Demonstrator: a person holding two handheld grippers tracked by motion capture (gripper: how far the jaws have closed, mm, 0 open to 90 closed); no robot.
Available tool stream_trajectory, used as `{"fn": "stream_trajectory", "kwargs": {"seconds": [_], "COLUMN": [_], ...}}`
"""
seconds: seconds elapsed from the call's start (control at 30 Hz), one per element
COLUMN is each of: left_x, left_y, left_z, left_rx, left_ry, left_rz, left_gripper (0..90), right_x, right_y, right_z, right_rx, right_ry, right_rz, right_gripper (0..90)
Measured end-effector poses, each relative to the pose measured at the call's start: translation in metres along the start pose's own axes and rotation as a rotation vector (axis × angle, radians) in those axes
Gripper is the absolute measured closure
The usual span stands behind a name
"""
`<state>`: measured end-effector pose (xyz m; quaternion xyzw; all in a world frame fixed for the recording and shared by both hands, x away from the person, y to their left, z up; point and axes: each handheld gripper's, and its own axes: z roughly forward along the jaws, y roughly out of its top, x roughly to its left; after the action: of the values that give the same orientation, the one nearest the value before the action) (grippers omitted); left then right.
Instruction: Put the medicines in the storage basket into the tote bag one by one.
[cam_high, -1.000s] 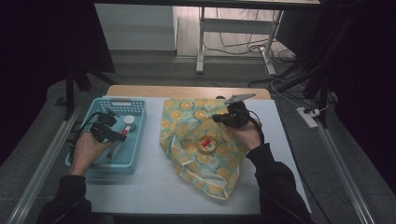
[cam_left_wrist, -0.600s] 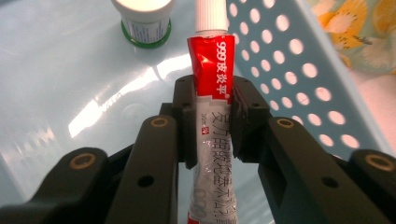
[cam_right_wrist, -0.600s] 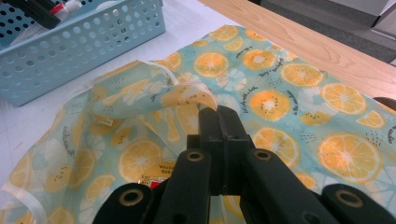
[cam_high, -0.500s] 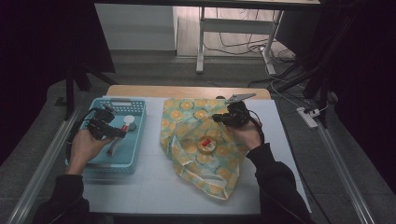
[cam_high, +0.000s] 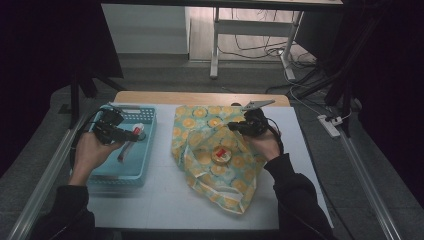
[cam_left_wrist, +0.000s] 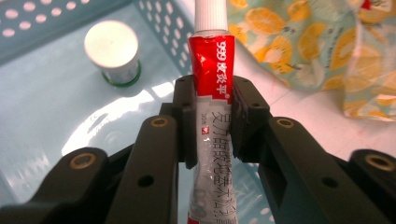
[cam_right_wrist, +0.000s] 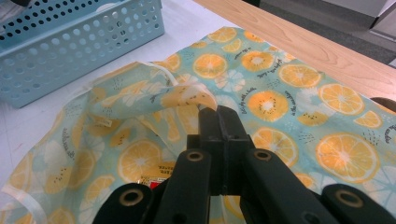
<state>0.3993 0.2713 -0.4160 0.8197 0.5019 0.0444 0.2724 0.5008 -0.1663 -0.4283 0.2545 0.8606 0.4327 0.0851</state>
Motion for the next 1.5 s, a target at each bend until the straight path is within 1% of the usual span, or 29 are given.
{"fn": "stream_trajectory", "kwargs": {"seconds": [0.23, 0.47, 0.63, 0.83, 1.07, 1.5], "left_x": [-0.016, -0.035, -0.049, -0.066, -0.087, -0.128], "left_y": [0.01, 0.02, 0.029, 0.04, 0.053, 0.078], "left_z": [-0.003, -0.001, 0.003, 0.012, 0.024, 0.058], "left_rx": [-0.017, -0.024, -0.024, -0.018, -0.008, 0.014], "left_ry": [-0.015, -0.05, -0.077, -0.119, -0.154, -0.214], "left_rz": [0.036, 0.082, 0.117, 0.159, 0.212, 0.3], "left_gripper": [74.2, 74.2, 74.2, 74.1, 74.1, 74.1], "right_x": [0.0, 0.0, 0.0, 0.001, 0.0, 0.0], "right_y": [0.0, 0.0, 0.001, 0.001, 0.0, 0.002], "right_z": [-0.001, -0.002, -0.002, -0.003, -0.003, -0.004], "right_rx": [-0.003, -0.009, -0.012, -0.014, -0.017, -0.018], "right_ry": [-0.001, -0.001, 0.0, -0.001, 0.001, 0.003], "right_rz": [0.001, -0.001, 0.0, -0.001, 0.001, 0.002], "right_gripper": [90.0, 90.0, 90.0, 90.0, 90.0, 90.0]}}
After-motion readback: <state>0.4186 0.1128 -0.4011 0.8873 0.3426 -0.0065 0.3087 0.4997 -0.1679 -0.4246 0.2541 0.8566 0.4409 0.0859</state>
